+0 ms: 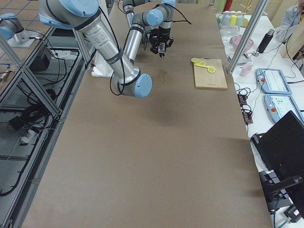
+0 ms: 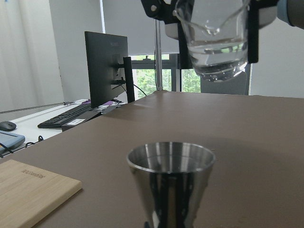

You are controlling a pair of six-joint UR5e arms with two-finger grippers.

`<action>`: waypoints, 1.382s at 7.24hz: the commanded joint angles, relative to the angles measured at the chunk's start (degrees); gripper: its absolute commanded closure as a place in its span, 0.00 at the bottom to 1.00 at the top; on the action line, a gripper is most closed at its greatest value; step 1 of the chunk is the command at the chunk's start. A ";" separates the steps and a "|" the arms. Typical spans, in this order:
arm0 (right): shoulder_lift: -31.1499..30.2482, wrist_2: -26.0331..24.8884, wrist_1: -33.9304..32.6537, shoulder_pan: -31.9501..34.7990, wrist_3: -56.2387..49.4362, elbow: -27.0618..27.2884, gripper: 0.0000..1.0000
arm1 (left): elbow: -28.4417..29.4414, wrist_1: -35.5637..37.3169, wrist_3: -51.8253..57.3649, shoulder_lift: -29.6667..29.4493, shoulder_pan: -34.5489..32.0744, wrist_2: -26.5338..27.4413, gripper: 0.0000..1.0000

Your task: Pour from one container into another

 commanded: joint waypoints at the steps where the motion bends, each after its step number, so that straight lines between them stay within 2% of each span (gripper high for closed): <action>1: 1.45 0.07 -0.49 -0.20 0.15 -2.87 1.00 | 0.00 -0.03 -0.02 -0.09 0.00 0.00 1.00; 4: 4.35 -0.02 -0.49 -0.55 0.24 -7.62 1.00 | 0.00 -0.03 0.07 0.00 0.00 0.00 1.00; 10: 7.34 -1.50 -8.47 -1.42 -0.11 -8.16 1.00 | -0.09 -0.03 0.07 0.00 0.00 0.09 1.00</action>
